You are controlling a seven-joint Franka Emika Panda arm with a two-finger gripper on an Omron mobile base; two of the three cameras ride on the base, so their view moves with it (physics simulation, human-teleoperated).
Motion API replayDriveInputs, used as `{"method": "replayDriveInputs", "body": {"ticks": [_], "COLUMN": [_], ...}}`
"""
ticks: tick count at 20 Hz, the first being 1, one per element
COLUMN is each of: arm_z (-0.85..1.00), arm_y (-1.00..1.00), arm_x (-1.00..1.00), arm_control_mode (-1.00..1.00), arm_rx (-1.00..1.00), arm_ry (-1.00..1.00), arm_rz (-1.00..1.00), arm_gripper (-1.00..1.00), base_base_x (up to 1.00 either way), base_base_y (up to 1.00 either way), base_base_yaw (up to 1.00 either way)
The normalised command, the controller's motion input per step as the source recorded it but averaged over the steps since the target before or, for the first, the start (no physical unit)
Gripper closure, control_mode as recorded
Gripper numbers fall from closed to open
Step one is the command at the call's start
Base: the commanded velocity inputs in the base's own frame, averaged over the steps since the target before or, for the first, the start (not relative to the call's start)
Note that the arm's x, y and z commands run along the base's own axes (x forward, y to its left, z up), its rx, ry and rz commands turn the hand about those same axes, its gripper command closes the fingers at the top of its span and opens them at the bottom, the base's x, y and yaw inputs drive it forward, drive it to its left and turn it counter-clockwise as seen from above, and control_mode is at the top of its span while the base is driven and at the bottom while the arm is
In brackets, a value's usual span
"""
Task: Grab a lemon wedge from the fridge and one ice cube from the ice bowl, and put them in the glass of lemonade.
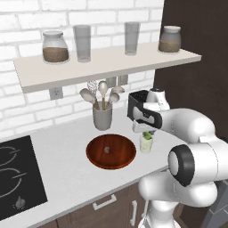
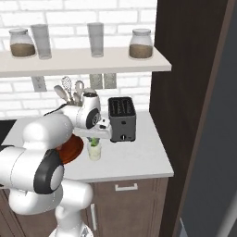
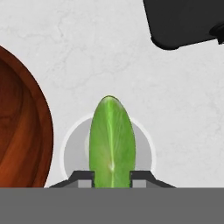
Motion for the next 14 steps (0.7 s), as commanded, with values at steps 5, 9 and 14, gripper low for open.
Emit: {"method": "replayDriveInputs", "body": {"ticks": [5, 9, 14], "arm_z": [0.00, 0.00, 0.03], "arm_y": [0.00, 0.00, 0.00], "arm_x": [0.00, 0.00, -0.05], "arm_control_mode": [-1.00, -1.00, -1.00], "arm_rx": [0.00, 0.00, 0.00], "arm_ry": [0.00, 0.00, -0.01], "arm_rz": [0.00, 0.00, 0.00], "arm_gripper": [-1.00, -1.00, -1.00], "base_base_x": [0.00, 0.00, 0.00], "base_base_y": [0.00, 0.00, 0.00], "base_base_yaw": [0.00, 0.00, 0.00]}}
